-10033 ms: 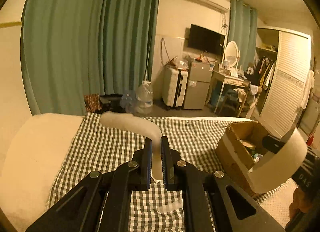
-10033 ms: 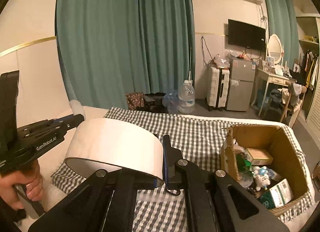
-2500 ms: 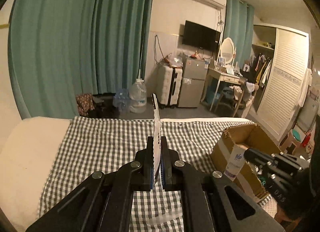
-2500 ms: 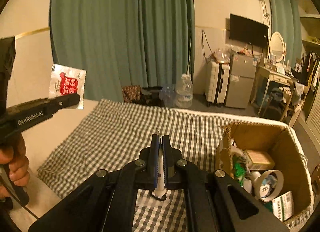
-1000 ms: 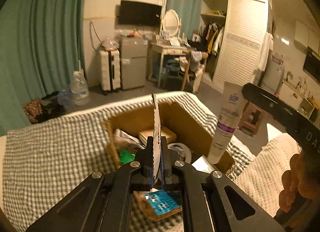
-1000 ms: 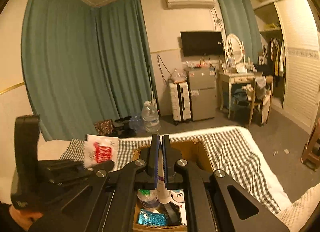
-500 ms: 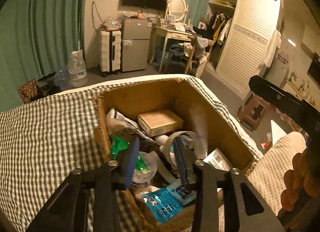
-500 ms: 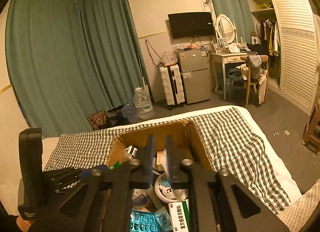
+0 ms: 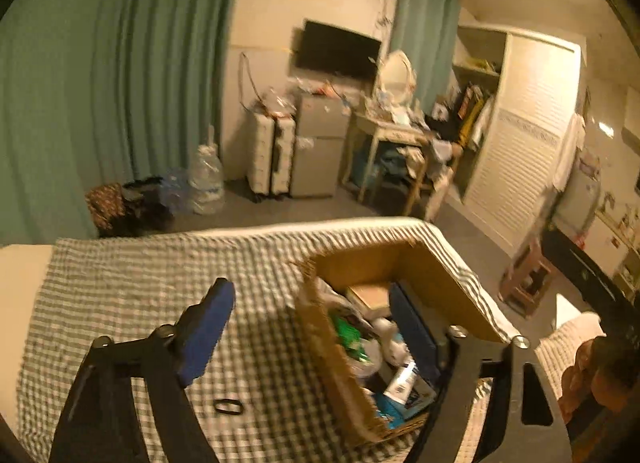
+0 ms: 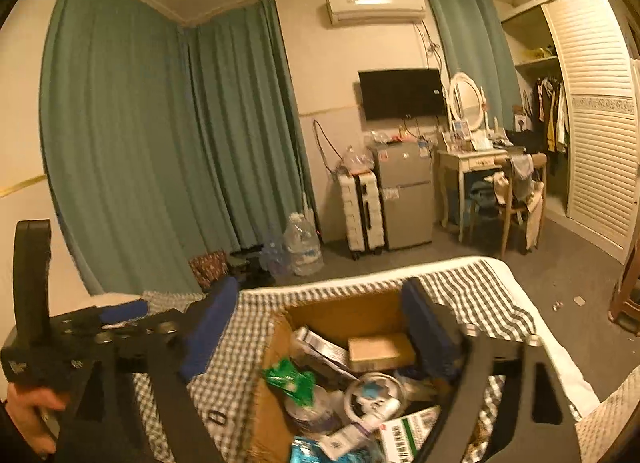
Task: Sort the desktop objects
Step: 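Move both open tools back over the black hair tie on the bed, then grasp the black hair tie with the right tool and lift it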
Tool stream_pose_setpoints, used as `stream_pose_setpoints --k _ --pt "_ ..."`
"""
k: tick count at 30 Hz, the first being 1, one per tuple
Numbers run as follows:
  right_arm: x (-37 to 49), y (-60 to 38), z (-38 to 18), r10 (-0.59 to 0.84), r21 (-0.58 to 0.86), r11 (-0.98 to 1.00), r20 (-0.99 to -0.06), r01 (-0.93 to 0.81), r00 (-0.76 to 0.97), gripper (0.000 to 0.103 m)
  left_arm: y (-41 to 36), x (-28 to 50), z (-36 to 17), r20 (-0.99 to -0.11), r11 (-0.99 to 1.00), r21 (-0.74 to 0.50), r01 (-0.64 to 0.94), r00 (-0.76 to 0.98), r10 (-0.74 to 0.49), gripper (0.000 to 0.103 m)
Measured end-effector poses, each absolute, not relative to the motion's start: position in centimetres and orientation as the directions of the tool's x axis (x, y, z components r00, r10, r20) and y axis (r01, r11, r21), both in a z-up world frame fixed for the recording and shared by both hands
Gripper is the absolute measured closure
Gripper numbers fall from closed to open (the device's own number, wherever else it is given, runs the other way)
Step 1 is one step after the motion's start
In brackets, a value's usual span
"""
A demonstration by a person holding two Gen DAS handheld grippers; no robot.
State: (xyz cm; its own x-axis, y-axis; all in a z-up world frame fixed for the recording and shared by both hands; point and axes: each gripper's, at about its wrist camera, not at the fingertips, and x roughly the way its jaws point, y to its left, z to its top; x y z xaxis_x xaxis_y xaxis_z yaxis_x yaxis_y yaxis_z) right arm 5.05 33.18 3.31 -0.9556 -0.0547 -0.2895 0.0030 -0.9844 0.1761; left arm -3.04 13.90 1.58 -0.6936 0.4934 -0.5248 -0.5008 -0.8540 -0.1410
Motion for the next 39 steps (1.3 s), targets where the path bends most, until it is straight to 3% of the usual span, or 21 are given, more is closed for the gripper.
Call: stream_pose_setpoints --k 2,5,14,21,27,34,39 --pt "5.6 32.2 3.9 -0.064 0.174 -0.985 -0.266 0.017 -0.962 0.000 11.8 -2.9 2.5 -0.506 -0.869 -0.134 -0.477 -0.721 0.473 0.011" --pt "6.2 30.5 4.7 -0.052 0.146 -0.989 -0.240 0.017 -0.969 0.000 8.7 -2.5 3.4 -0.483 -0.891 -0.121 -0.437 -0.758 0.437 0.000" --pt "7.3 25.3 5.6 -0.088 0.123 -0.990 -0.164 0.068 -0.983 0.000 0.4 -2.0 3.8 -0.471 -0.941 -0.024 -0.336 -0.827 0.307 0.000" --pt "5.7 20.2 3.8 -0.094 0.044 -0.995 -0.219 0.086 -0.971 0.000 -2.3 -3.3 1.8 -0.516 -0.932 0.003 -0.363 -0.799 0.309 0.000" --pt "2.6 16.7 0.2 -0.120 -0.036 -0.989 -0.345 0.141 -0.931 0.000 -2.1 -5.2 -2.5 -0.604 -0.907 -0.003 -0.420 -0.722 0.336 0.000" --pt "-2.2 13.5 -6.7 -0.172 -0.075 -0.965 -0.545 0.252 -0.820 0.000 -0.1 -8.9 -10.6 -0.816 -0.883 0.065 -0.466 -0.534 0.222 0.000" --pt "-4.7 12.5 -11.4 -0.179 -0.073 -0.952 -0.658 0.298 -0.732 0.005 0.8 -9.9 -15.5 -0.906 -0.852 0.052 -0.520 -0.383 0.179 0.000"
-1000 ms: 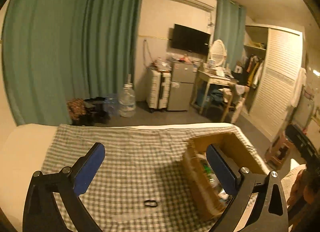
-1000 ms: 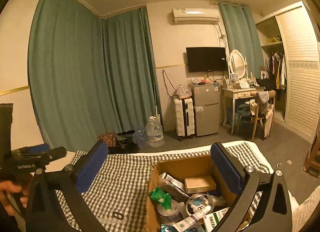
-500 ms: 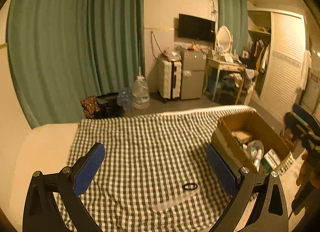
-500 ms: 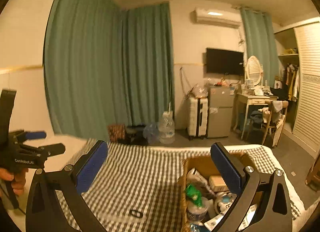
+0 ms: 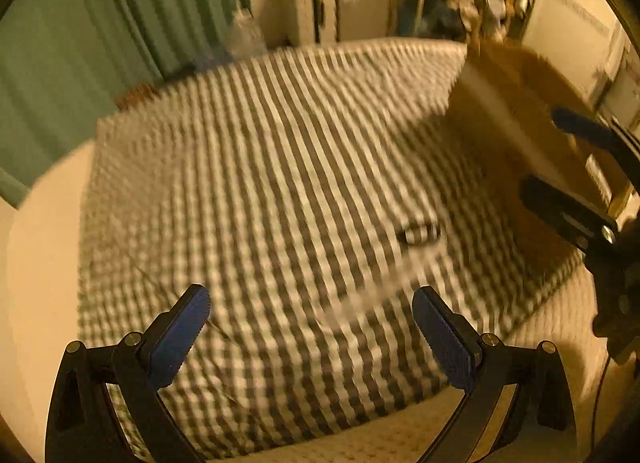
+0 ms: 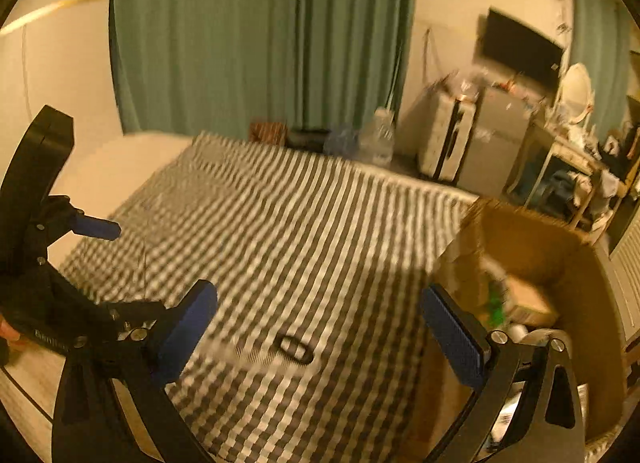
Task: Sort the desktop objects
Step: 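Grasp the black hair tie with the right tool and lift it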
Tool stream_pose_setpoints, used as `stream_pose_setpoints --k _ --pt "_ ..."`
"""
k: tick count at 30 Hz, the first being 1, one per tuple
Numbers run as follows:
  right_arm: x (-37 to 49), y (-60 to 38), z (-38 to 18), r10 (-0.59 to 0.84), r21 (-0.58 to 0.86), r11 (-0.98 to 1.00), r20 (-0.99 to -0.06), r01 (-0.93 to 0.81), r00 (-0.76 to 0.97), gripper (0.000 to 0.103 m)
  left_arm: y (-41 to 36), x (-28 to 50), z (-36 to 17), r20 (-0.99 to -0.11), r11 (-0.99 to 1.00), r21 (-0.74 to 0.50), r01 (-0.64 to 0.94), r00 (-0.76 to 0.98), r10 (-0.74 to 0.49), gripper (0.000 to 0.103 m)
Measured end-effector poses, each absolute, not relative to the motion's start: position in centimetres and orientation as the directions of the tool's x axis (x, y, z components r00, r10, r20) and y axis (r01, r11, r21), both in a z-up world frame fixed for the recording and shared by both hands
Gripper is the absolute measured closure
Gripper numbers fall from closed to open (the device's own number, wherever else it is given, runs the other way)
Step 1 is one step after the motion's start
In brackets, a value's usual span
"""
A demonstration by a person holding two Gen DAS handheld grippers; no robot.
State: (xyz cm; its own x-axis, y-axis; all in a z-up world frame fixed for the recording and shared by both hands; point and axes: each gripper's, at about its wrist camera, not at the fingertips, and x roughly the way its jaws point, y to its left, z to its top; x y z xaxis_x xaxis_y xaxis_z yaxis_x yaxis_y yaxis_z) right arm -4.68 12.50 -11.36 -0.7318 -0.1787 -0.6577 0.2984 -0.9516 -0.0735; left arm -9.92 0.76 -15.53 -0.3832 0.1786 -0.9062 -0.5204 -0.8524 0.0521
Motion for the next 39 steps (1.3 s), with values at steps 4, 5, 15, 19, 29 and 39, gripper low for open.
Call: stream_pose_setpoints --k 4,5,15,19,29,39 --pt "-6.6 10.9 -15.0 -0.164 -0.092 -0.937 -0.737 0.338 -0.655 0.027 1.5 -11.0 -19.4 -0.946 -0.851 0.006 -0.525 -0.279 0.165 0.000" --pt "-7.1 10.8 -16.0 -0.157 -0.092 -0.935 -0.758 0.342 -0.633 0.034 1.6 -11.3 -20.4 -0.955 -0.852 -0.007 -0.523 -0.249 0.161 0.000" --pt "-10.6 11.1 -23.8 -0.139 -0.035 -0.930 -0.888 0.366 -0.439 0.040 3.9 -12.4 -26.5 -0.982 -0.804 -0.084 -0.588 -0.088 0.167 0.000" --pt "-11.6 10.7 -25.0 -0.153 -0.013 -0.923 -0.904 0.384 -0.398 0.059 5.6 -11.5 -27.6 -0.984 -0.759 -0.074 -0.647 -0.074 0.159 0.000" --pt "-11.2 12.0 -23.4 -0.149 -0.015 -0.942 -0.876 0.335 -0.458 0.099 6.7 -10.8 -26.6 -0.976 -0.742 -0.011 -0.670 -0.154 0.153 0.045" --pt "-9.6 12.5 -18.0 -0.179 -0.014 -0.949 -0.797 0.314 -0.576 0.099 4.1 -11.3 -22.2 -0.949 -0.758 -0.111 -0.642 -0.159 0.274 0.100"
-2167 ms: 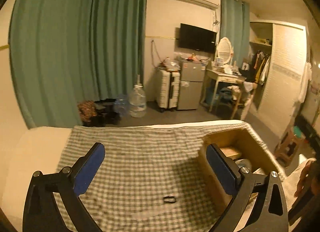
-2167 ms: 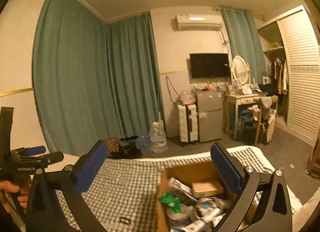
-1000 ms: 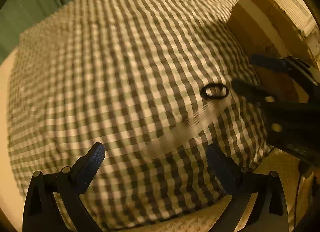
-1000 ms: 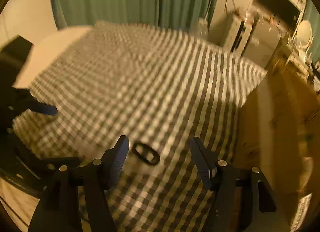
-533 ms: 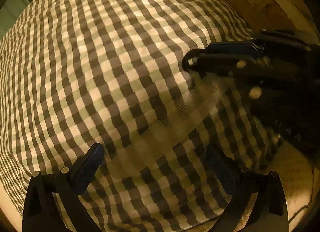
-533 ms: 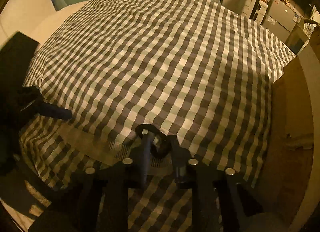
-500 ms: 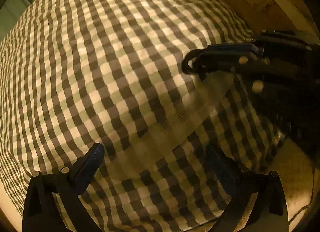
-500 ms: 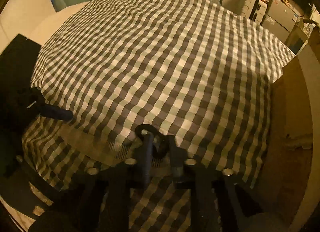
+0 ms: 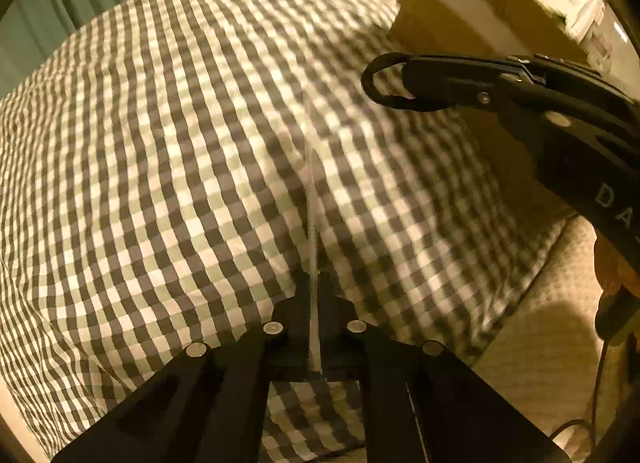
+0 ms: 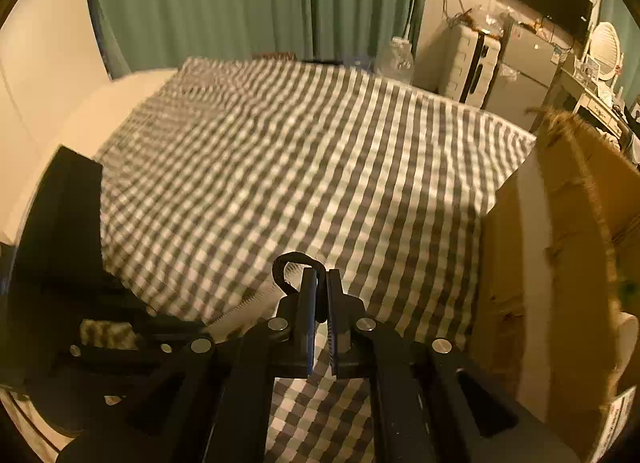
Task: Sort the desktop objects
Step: 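Grasp the black hair tie with the right tool and lift it, then carry the hair tie in the right tool over the cardboard box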
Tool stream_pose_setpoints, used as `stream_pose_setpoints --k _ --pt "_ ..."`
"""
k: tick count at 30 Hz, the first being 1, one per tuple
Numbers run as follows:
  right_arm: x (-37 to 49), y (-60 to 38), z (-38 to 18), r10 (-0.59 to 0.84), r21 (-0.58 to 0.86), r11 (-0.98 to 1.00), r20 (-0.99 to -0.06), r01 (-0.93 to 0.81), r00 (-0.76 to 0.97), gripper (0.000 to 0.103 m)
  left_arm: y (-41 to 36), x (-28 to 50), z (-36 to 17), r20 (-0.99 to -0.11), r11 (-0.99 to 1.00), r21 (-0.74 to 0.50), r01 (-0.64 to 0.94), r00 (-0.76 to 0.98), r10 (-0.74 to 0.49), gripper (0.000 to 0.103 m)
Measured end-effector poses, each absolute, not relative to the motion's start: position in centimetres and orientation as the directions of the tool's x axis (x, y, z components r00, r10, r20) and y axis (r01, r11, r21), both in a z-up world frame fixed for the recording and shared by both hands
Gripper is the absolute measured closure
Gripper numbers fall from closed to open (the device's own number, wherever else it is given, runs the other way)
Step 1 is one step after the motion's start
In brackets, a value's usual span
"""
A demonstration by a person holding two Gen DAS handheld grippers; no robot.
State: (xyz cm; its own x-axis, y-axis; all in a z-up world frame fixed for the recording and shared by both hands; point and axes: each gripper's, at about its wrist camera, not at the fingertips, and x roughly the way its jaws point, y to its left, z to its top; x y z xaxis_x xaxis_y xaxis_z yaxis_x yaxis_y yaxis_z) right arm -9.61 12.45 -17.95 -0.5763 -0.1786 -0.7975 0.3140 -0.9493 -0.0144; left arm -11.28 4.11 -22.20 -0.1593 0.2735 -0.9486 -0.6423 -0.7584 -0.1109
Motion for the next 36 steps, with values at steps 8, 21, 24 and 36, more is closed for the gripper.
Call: stream_pose_setpoints --k 8,21,24,36 --pt "-8.4 13.3 -13.5 -0.188 -0.002 -0.962 -0.720 0.273 -0.668 0.099 2.8 -10.9 -20.1 -0.929 -0.797 -0.142 -0.586 -0.198 0.311 0.100" --pt "-5.7 13.7 -6.9 -0.202 0.034 -0.974 -0.591 0.225 -0.781 0.099 1.2 -10.1 -11.9 -0.806 -0.863 -0.166 -0.476 -0.439 0.397 0.100" --pt "-4.0 13.7 -5.4 -0.207 0.035 -0.973 -0.564 0.228 -0.799 0.099 -0.1 -8.7 -9.3 -0.775 -0.863 -0.173 -0.475 -0.475 0.417 0.101" --pt "3.0 14.4 0.5 -0.228 0.046 -0.972 -0.441 0.232 -0.868 0.099 -1.9 -4.2 -2.6 -0.643 -0.874 -0.156 -0.461 -0.624 0.444 0.101"
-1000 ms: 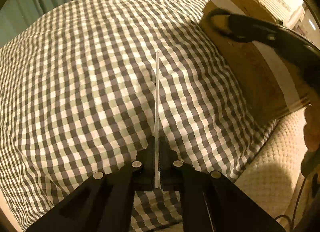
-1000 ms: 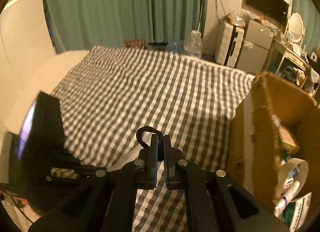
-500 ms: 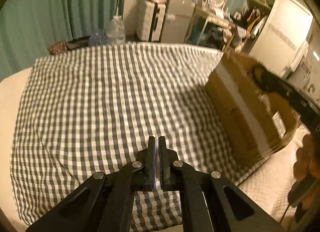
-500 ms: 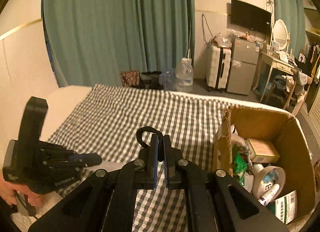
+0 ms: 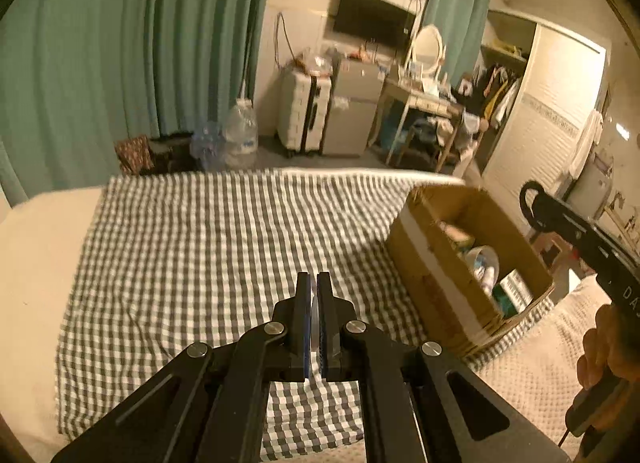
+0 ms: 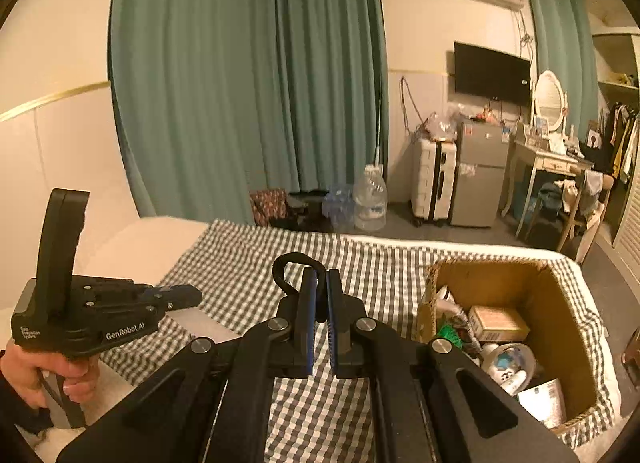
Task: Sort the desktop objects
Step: 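Carry the hair tie in the right tool over the cardboard box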
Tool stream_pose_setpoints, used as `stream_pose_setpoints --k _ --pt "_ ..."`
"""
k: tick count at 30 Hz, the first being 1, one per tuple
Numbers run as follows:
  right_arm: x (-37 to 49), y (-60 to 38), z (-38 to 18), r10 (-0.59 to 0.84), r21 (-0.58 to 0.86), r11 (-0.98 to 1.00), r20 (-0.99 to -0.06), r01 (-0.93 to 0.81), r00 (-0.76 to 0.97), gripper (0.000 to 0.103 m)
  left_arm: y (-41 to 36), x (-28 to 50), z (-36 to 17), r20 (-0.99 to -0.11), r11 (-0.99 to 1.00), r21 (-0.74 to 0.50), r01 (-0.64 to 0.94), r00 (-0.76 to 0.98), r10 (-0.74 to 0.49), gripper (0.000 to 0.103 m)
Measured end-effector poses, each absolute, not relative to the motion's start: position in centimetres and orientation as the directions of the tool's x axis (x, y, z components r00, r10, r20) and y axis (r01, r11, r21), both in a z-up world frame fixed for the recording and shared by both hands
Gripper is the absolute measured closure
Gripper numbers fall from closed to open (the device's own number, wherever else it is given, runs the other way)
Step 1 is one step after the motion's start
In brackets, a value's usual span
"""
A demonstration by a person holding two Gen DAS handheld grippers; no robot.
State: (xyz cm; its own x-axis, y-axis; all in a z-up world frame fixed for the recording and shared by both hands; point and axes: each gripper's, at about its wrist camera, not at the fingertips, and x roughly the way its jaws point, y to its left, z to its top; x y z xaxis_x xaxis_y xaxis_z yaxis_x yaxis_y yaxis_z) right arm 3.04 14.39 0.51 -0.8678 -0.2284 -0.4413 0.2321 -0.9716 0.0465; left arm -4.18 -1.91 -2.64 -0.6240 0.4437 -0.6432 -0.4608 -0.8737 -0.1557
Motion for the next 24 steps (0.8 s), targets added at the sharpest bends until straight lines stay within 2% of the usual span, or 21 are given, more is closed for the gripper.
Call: stream_pose_setpoints --k 8,16,24 --pt "6.1 15.4 3.8 -0.239 0.057 -0.970 -0.368 0.235 -0.899 0.099 -2.5 -1.2 2.4 -0.548 -0.879 -0.123 -0.461 -0.707 0.447 0.101" --pt "7.3 17.7 5.0 -0.241 0.084 -0.971 -0.329 0.225 -0.913 0.099 0.3 0.2 4.6 -0.522 -0.867 -0.080 -0.492 -0.720 0.457 0.101" --pt "8.1 23.0 5.9 -0.202 0.128 -0.977 -0.310 0.170 -0.929 0.099 5.4 1.1 6.8 -0.501 -0.826 -0.090 -0.556 -0.692 0.520 0.101"
